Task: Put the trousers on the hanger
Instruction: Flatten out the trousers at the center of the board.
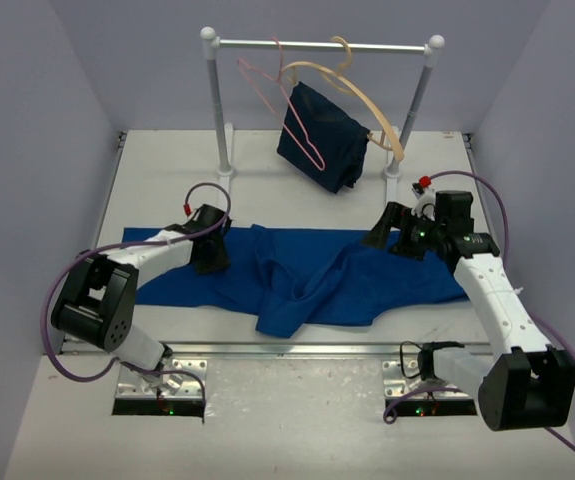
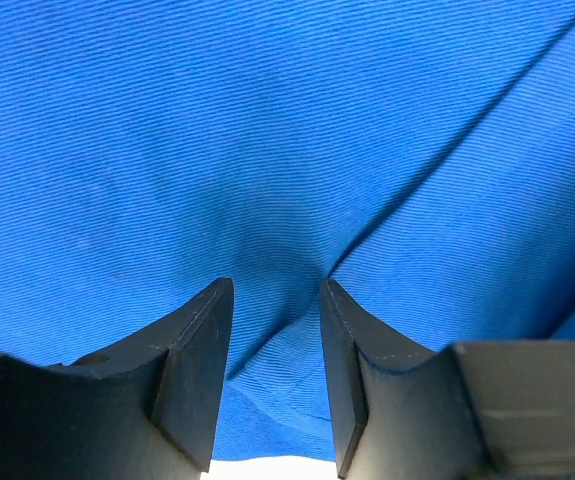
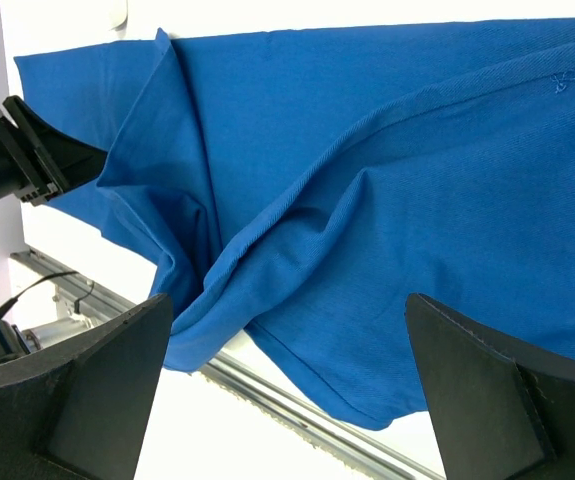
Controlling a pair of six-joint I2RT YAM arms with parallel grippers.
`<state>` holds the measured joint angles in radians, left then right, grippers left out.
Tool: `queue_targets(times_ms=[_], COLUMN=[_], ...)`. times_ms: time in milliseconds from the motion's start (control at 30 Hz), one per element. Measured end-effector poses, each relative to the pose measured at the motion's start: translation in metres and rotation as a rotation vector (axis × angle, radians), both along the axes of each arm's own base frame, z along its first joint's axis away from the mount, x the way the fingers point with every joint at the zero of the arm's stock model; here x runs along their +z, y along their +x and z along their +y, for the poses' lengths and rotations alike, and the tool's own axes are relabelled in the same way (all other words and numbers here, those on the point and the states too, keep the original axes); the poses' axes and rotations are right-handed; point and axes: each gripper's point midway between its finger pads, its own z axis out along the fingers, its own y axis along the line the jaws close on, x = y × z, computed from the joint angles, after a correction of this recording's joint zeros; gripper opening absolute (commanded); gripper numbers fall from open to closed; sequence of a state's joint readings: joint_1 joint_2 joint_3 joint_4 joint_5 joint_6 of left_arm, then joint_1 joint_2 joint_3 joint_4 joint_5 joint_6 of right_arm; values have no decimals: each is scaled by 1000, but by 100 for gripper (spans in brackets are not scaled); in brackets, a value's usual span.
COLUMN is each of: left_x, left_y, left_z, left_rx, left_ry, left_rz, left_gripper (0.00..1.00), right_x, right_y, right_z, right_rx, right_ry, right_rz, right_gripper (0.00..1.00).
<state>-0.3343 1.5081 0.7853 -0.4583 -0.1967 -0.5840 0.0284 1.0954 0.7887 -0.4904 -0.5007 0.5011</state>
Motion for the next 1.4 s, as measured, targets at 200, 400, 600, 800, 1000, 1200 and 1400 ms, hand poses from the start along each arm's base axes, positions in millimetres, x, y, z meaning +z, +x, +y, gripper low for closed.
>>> queue_targets(times_ms=[200, 400, 600, 800, 1000, 1200, 1400], left_x=[6, 30, 15, -1, -2, -2, -3], left_y=[-4, 1, 0, -5, -5, -5, -7], left_z=[-13, -38, -37, -27, -27, -30, -35], left_rx=[-40, -100, -97, -75, -75, -85, -100], left_ry=[16, -40, -16, 46, 49, 34, 11], left_rz=[-24, -122, -77, -29, -29, -28, -23], left_gripper=[45, 44, 45, 53, 43, 33, 16], right_x=[1, 1, 1, 1, 1, 1, 1], right_y=[1, 2, 2, 2, 2, 2, 3], right_z=[0, 0, 0, 0, 0, 0, 0], right_rx=[1, 1, 1, 2, 2, 2, 1], right_ry=[1, 1, 1, 2, 2, 2, 2], right_rz=[-4, -8, -10, -10, -10, -12, -15], right_gripper=[99, 99, 99, 99, 99, 99, 99])
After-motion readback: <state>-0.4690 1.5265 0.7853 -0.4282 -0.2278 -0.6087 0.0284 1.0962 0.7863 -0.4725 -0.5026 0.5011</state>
